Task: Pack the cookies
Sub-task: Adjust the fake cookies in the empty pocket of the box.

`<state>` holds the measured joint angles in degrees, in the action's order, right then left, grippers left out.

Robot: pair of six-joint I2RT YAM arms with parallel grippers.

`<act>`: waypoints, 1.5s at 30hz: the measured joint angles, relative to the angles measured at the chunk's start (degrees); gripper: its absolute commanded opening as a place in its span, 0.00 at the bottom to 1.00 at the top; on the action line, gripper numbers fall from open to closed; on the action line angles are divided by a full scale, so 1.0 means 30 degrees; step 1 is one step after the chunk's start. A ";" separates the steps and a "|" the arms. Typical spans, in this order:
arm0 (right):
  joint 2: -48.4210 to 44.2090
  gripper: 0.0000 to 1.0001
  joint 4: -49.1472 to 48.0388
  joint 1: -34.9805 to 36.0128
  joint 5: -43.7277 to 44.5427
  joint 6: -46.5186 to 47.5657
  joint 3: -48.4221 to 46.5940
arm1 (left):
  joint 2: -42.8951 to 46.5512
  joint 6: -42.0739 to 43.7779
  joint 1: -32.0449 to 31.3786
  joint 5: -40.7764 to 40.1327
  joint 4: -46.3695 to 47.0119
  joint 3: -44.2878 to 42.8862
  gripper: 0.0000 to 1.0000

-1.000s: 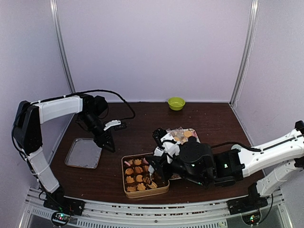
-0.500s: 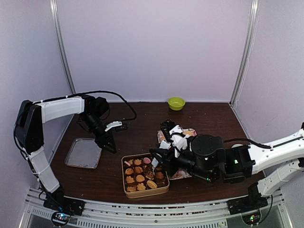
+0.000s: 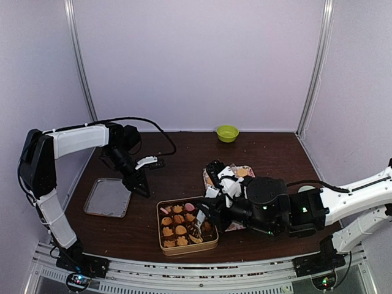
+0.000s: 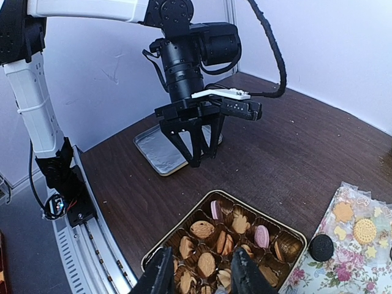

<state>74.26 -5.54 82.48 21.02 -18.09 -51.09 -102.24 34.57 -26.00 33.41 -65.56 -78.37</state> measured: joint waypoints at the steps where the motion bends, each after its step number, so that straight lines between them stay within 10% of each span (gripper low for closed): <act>1: 0.0000 0.29 0.0007 0.0000 -0.0015 -0.0015 0.0000 | 0.0000 0.0000 0.0000 -0.0007 0.0000 0.0000 0.48; 25: 0.1173 0.15 0.0758 0.0000 -0.0262 -0.0036 -0.0430 | 0.0000 0.0007 0.0000 -0.0364 -0.0007 0.0000 0.48; 45: -0.1581 0.26 0.0335 -0.1741 -0.0284 0.0401 -0.0765 | 0.0007 0.0007 0.0182 -0.0386 -0.0029 0.0000 0.47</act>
<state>69.52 -4.54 77.25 20.16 -16.88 -53.39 -102.21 34.59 -25.45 32.25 -65.65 -78.37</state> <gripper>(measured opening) 0.269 0.475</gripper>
